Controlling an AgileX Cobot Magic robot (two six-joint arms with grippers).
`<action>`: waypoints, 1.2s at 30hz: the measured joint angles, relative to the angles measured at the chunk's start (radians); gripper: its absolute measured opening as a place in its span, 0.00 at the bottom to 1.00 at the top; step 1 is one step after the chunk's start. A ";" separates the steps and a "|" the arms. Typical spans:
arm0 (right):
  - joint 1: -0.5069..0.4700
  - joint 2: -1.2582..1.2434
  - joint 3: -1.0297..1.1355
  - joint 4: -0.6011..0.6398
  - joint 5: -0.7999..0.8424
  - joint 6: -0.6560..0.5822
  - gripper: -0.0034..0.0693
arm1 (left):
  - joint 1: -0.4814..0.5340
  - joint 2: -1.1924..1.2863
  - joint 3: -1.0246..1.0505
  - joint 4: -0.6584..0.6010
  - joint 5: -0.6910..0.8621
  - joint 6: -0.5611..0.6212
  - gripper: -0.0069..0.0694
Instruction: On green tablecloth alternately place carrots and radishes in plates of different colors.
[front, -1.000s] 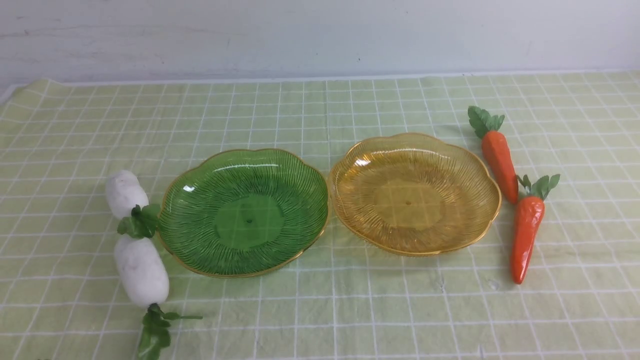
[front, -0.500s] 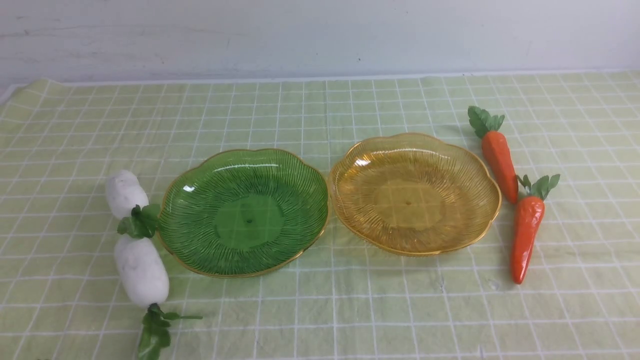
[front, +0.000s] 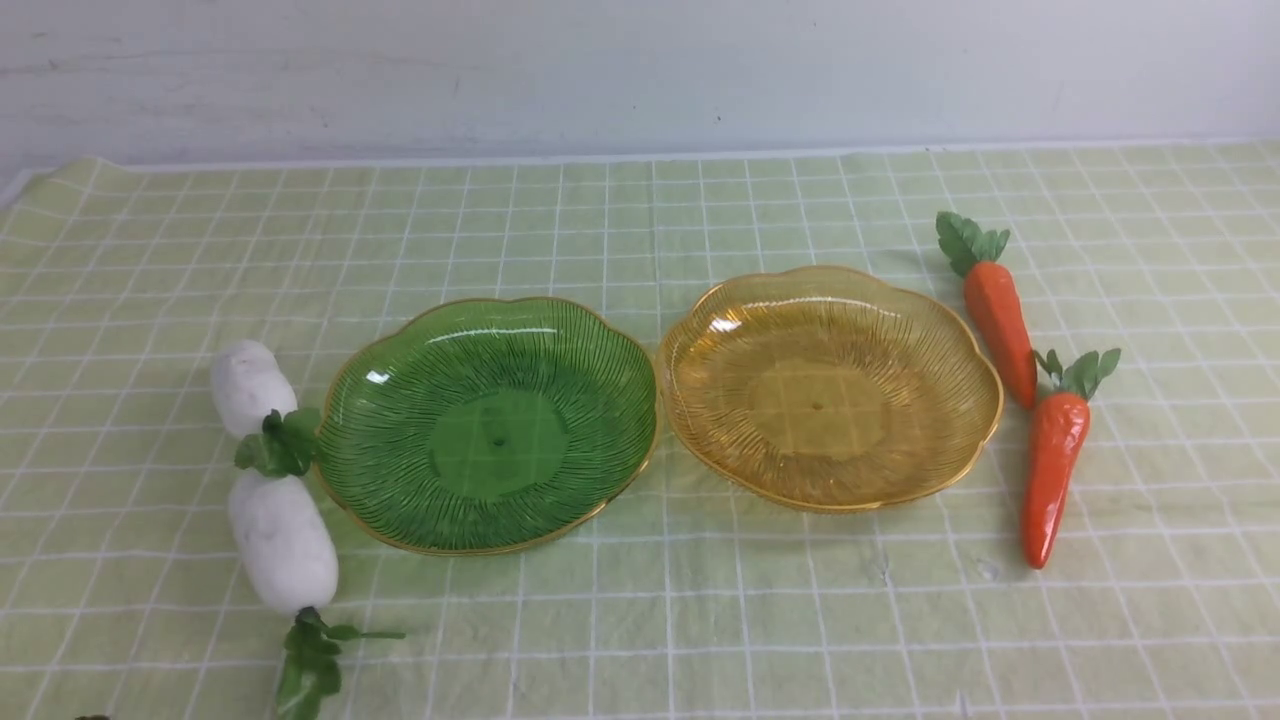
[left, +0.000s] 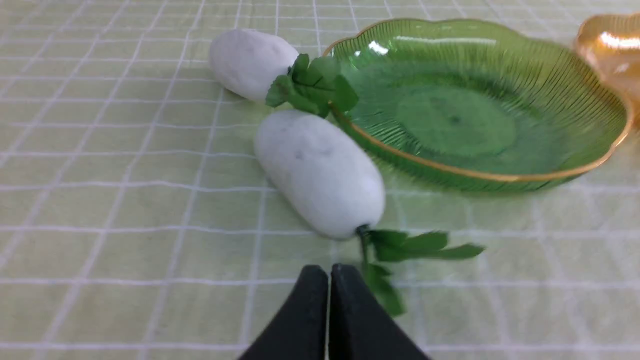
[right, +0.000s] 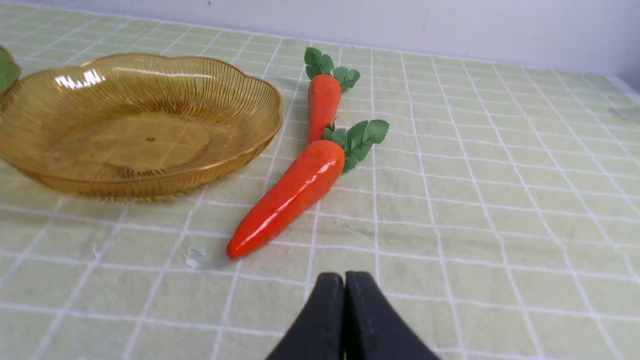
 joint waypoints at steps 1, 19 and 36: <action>0.000 0.000 0.000 0.063 -0.003 0.041 0.03 | 0.000 0.000 0.000 -0.082 -0.013 -0.046 0.08; 0.000 0.000 -0.070 0.741 -0.037 0.134 0.03 | 0.000 0.000 -0.094 -0.704 -0.037 -0.147 0.08; 0.000 0.830 -0.605 0.214 0.399 -0.007 0.03 | 0.000 0.799 -0.528 -0.388 0.561 0.230 0.08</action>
